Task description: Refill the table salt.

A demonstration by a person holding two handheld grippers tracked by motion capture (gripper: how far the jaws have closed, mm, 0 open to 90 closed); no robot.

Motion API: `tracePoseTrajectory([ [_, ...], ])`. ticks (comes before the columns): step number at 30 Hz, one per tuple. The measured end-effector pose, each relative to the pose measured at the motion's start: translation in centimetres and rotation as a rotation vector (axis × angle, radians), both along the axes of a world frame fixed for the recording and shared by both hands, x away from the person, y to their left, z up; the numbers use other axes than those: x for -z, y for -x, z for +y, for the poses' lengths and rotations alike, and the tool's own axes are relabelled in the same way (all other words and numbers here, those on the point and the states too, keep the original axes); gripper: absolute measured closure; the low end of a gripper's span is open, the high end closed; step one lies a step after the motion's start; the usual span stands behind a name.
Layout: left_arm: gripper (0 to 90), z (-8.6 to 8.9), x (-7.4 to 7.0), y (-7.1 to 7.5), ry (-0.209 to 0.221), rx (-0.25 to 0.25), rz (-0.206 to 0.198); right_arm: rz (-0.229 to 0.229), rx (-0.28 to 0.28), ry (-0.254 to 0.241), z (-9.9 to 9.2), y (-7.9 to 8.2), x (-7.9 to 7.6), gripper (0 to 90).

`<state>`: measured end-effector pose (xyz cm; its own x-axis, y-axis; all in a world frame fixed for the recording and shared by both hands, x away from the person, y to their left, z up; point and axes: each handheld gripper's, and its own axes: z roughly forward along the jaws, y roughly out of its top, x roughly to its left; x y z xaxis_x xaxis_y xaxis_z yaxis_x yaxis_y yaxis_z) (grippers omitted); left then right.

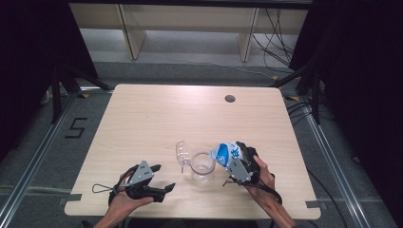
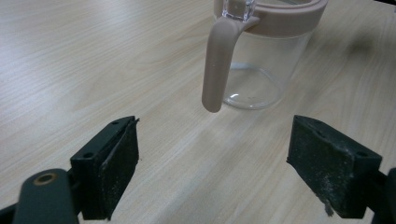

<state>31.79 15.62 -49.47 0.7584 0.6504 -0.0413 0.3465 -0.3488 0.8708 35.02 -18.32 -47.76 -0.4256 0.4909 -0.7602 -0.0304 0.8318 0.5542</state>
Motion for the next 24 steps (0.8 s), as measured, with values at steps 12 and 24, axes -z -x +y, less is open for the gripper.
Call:
tracePoseTrajectory([
  [12,16.0,-0.02,0.03,-0.01,0.002,0.007,0.003,-0.012,-0.010,0.058,0.56,0.17,0.37,47.4],
  [24,15.9,-0.08,0.06,0.04,0.004,0.000,0.009,-0.028,-0.007,0.093,0.80,0.21,0.57,47.3],
])
